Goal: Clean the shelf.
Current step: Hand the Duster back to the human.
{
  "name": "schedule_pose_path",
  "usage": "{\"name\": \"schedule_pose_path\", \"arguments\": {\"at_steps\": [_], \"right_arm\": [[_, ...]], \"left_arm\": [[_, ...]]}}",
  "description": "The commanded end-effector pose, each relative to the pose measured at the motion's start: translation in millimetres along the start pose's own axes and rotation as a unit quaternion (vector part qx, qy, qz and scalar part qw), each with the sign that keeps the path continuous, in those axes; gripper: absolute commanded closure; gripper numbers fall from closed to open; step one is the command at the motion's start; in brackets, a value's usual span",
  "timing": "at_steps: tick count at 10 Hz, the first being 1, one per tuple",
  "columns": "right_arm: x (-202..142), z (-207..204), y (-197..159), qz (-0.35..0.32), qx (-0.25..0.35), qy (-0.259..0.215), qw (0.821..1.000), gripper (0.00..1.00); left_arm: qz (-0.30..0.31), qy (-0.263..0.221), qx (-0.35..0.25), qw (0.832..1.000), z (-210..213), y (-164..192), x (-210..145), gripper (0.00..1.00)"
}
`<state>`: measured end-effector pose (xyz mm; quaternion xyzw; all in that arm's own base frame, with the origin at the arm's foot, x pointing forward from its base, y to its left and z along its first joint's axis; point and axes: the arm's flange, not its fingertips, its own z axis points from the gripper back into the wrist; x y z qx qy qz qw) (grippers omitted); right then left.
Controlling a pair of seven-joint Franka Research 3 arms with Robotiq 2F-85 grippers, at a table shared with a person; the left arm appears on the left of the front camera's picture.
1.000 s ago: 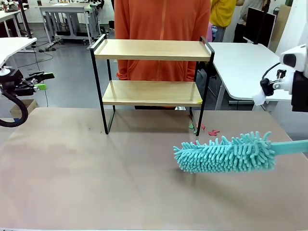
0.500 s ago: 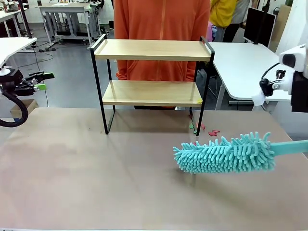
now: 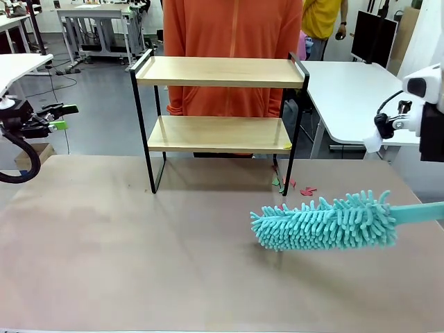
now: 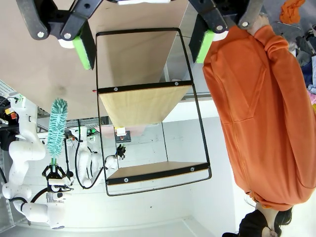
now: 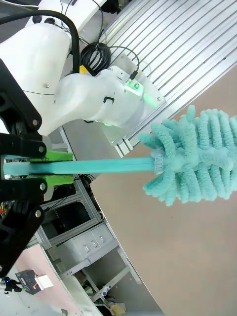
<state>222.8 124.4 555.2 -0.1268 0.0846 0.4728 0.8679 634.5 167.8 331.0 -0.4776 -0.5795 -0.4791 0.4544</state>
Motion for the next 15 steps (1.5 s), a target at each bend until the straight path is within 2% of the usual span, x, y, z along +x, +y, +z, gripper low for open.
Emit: {"name": "schedule_pose_path", "arguments": {"at_steps": [1, 3, 4, 5, 8, 10, 11, 13, 14, 15], "right_arm": [[5.5, 7.8, -22.3, 0.038, -0.016, -0.031, 0.999, 0.87], [7.6, 11.6, -52.2, 0.098, -0.016, -0.084, 0.992, 0.87], [8.5, 11.2, -69.9, 0.134, -0.029, -0.119, 0.983, 0.87], [13.1, 11.2, -81.5, 0.155, -0.035, -0.146, 0.976, 0.87], [35.0, 4.3, -116.3, 0.242, -0.054, -0.23, 0.941, 0.87], [49.5, -6.5, -131.8, 0.274, -0.065, -0.292, 0.914, 0.87], [57.9, -11.7, -135.8, 0.291, -0.061, -0.3, 0.907, 0.87], [67.9, -19.8, -141.1, 0.313, -0.05, -0.315, 0.895, 0.87], [68.7, -19.8, -140.5, 0.309, -0.05, -0.316, 0.896, 0.87], [67.9, -20.0, -141.2, 0.293, -0.029, -0.289, 0.911, 0.87]], "left_arm": [[0.018, 0.006, -0.004, 1.0, -14.7, -20.6, 8.9, 0.0], [0.032, 0.024, 0.005, 0.999, -41.3, -58.3, 26.6, 0.0], [0.022, 0.045, -0.009, 0.999, -66.2, -95.2, 39.8, 0.0], [0.026, 0.045, -0.015, 0.999, -79.1, -119.8, 48.9, 0.0], [0.063, 0.028, -0.002, 0.998, -109.5, -191.9, 59.8, 0.0], [0.079, 0.02, 0.02, 0.997, -129.8, -232.7, 60.0, 0.0], [0.094, 0.021, 0.042, 0.994, -140.9, -246.2, 56.6, 0.0], [0.102, 0.022, 0.05, 0.993, -162.8, -266.2, 50.1, 0.0], [0.108, 0.021, 0.045, 0.993, -170.9, -263.9, 43.2, 0.0], [0.116, 0.051, -0.004, 0.992, -175.4, -251.5, 31.6, 0.0]]}}
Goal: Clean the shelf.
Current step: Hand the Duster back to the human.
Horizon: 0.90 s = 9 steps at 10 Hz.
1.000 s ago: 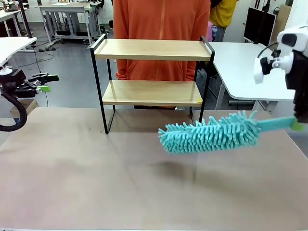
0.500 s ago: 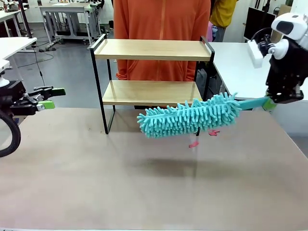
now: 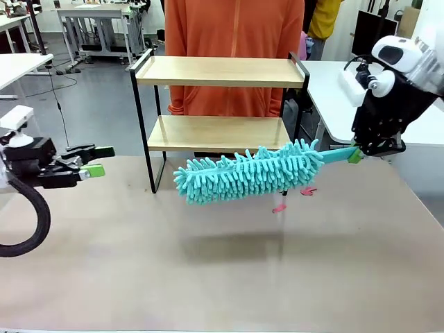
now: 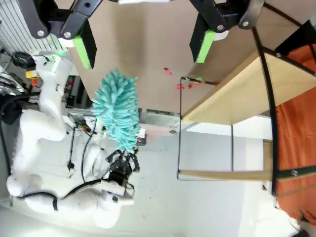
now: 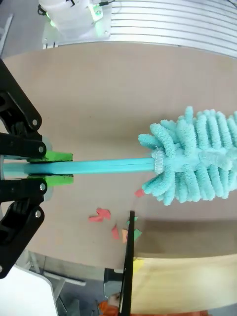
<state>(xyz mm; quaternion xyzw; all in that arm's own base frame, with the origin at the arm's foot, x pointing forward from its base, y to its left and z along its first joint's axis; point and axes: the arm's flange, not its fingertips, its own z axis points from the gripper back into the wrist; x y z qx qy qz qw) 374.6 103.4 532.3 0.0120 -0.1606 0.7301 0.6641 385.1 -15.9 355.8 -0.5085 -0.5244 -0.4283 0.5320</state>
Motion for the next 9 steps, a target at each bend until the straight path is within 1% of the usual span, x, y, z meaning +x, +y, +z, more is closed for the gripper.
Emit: {"name": "schedule_pose_path", "arguments": {"at_steps": [1, 3, 4, 5, 6, 7, 9], "right_arm": [[2.3, 3.9, 0.4, 0.005, -0.009, -0.003, 1.0, 0.87], [2.3, 3.9, 0.4, 0.005, -0.009, -0.003, 1.0, 0.87], [2.3, 3.9, 0.4, 0.005, -0.009, -0.003, 1.0, 0.87], [2.3, 3.9, 0.4, 0.005, -0.009, -0.003, 1.0, 0.87], [2.3, 3.9, 0.4, 0.005, -0.009, -0.003, 1.0, 0.87], [2.3, 3.9, 0.4, 0.005, -0.009, -0.003, 1.0, 0.87], [2.3, 3.9, 0.4, 0.005, -0.009, -0.003, 1.0, 0.87]], "left_arm": [[-0.004, -0.009, 0.013, 1.0, 11.7, -3.2, 3.3, 0.0], [-0.004, -0.009, 0.013, 1.0, 11.7, -3.2, 3.3, 0.0], [0.001, 0.0, 0.004, 1.0, 2.6, 1.7, -1.4, 0.0], [-0.007, -0.001, -0.03, 1.0, -24.2, 0.6, -7.9, 0.0], [-0.015, -0.005, -0.047, 0.999, -47.7, -7.8, -19.6, 0.0], [-0.024, 0.003, -0.032, 0.999, -69.4, -19.7, -29.2, 0.0], [-0.047, -0.008, -0.052, 0.998, -101.2, -40.5, -35.4, 0.0]]}}
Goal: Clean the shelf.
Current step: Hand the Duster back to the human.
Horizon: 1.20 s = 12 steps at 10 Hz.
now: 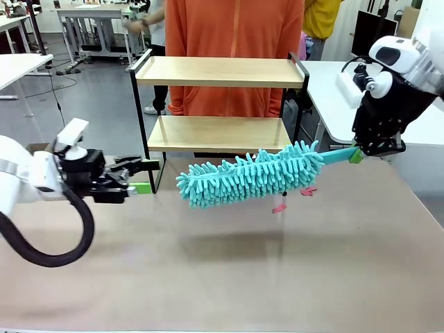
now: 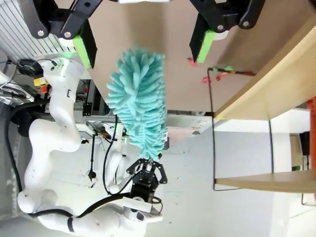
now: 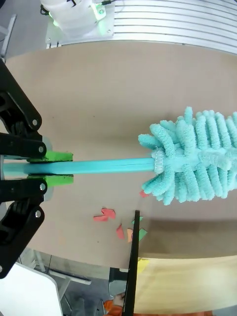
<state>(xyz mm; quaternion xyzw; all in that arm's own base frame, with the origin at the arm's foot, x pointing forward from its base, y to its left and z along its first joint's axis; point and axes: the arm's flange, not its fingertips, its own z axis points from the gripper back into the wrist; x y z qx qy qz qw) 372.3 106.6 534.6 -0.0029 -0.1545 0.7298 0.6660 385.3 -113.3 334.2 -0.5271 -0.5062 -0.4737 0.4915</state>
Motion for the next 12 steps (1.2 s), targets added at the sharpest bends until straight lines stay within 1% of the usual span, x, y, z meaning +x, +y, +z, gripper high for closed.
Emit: {"name": "schedule_pose_path", "arguments": {"at_steps": [1, 2, 4, 5, 7, 9, 10, 12], "right_arm": [[-1.6, 2.0, -1.1, 0.004, -0.003, -0.018, 1.0, 0.87], [-1.6, 2.0, -1.1, 0.004, -0.003, -0.018, 1.0, 0.87], [-1.6, 2.0, -1.1, 0.004, -0.003, -0.018, 1.0, 0.87], [-1.6, 2.0, -1.1, 0.004, -0.003, -0.018, 1.0, 0.87], [-1.6, 2.0, -1.1, 0.004, -0.003, -0.018, 1.0, 0.87], [-1.6, 2.0, -1.1, 0.004, -0.003, -0.018, 1.0, 0.87], [-1.6, 2.0, -1.1, 0.004, -0.003, -0.018, 1.0, 0.87], [-1.6, 2.0, -1.1, 0.004, -0.003, -0.018, 1.0, 0.87]], "left_arm": [[-0.03, -0.018, 0.014, 0.999, -21.6, -34.6, -12.8, 0.0], [-0.031, -0.024, 0.027, 0.999, -30.2, -33.8, -18.3, 0.0], [-0.027, -0.043, 0.032, 0.998, -50.1, -39.4, -25.6, 0.0], [-0.026, -0.044, 0.035, 0.998, -54.8, -41.1, -25.3, 0.0], [-0.011, -0.042, 0.032, 0.999, -71.1, -43.0, -30.9, 0.0], [0.001, -0.051, 0.018, 0.999, -90.5, -45.3, -38.6, 0.0], [-0.001, -0.052, 0.011, 0.999, -100.1, -44.0, -40.8, 0.0], [-0.008, -0.07, 0.006, 0.998, -116.4, -41.1, -45.5, 0.0]]}}
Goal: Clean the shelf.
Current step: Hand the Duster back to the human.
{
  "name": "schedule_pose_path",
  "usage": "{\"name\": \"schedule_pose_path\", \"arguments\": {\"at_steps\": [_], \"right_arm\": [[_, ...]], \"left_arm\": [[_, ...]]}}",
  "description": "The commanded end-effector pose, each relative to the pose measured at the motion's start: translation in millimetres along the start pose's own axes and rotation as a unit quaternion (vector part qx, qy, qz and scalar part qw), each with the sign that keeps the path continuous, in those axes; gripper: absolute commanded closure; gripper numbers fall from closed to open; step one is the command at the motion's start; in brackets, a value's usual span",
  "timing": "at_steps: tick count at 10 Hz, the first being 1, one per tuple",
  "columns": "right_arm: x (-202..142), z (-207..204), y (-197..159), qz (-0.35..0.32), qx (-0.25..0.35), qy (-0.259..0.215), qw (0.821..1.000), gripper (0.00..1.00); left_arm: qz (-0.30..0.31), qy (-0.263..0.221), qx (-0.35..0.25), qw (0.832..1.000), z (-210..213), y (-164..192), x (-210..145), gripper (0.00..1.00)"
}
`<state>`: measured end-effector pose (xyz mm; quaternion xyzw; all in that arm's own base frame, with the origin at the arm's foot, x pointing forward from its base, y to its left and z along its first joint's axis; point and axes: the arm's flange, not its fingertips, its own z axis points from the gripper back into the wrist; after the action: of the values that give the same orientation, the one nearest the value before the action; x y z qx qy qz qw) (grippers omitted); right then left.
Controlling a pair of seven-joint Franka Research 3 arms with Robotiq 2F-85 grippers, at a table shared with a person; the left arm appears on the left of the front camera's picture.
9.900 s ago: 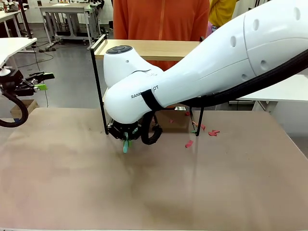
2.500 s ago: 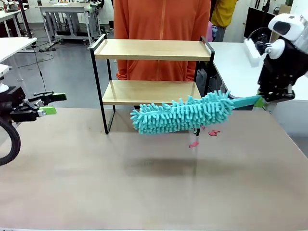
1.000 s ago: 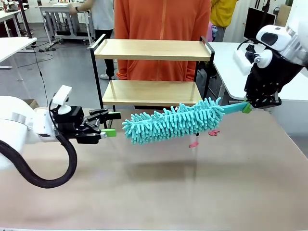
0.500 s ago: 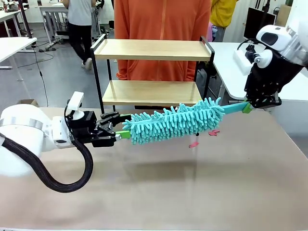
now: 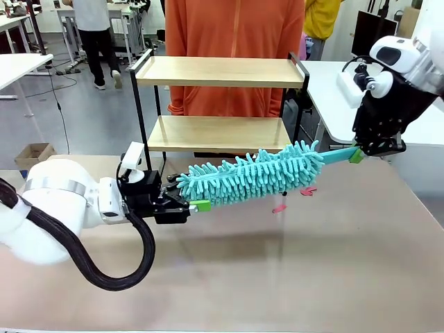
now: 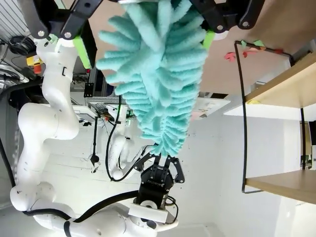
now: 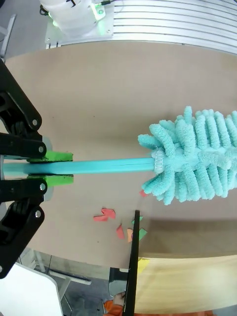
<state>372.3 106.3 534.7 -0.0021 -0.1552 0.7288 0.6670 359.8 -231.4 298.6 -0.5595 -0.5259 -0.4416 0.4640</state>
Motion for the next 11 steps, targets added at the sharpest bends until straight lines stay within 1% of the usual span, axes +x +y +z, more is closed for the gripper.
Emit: {"name": "schedule_pose_path", "arguments": {"at_steps": [1, 3, 5, 6, 7, 8, 10, 11], "right_arm": [[-1.3, 1.8, -1.1, 0.006, -0.003, -0.017, 1.0, 0.87], [-1.3, 1.8, -1.1, 0.006, -0.003, -0.017, 1.0, 0.87], [-1.3, 1.8, -1.1, 0.006, -0.003, -0.017, 1.0, 0.87], [-1.3, 1.8, -1.1, 0.006, -0.003, -0.017, 1.0, 0.87], [-1.3, 1.8, -1.1, 0.006, -0.003, -0.017, 1.0, 0.87], [-1.3, 1.8, -1.1, 0.006, -0.003, -0.017, 1.0, 0.87], [-1.3, 1.8, -1.1, 0.006, -0.003, -0.017, 1.0, 0.87], [-1.3, 1.8, -1.1, 0.006, -0.003, -0.017, 1.0, 0.87]], "left_arm": [[-0.025, -0.02, 0.007, 0.999, -5.2, -15.6, -1.5, 0.0], [-0.026, -0.034, 0.0, 0.999, -9.3, -13.9, -1.8, 0.0], [-0.015, -0.028, -0.013, 0.999, -11.2, -11.1, -5.6, 0.0], [-0.009, -0.023, -0.017, 1.0, -10.8, -11.6, -5.7, 0.55], [-0.01, -0.022, -0.021, 0.999, -11.1, -10.5, -6.0, 0.56], [-0.009, -0.02, -0.023, 0.999, -9.9, -10.3, -5.8, 1.0], [-0.013, -0.019, -0.025, 0.999, -8.0, -9.4, -5.8, 1.0], [-0.014, -0.018, -0.027, 0.999, -7.7, -8.4, -6.0, 0.82]]}}
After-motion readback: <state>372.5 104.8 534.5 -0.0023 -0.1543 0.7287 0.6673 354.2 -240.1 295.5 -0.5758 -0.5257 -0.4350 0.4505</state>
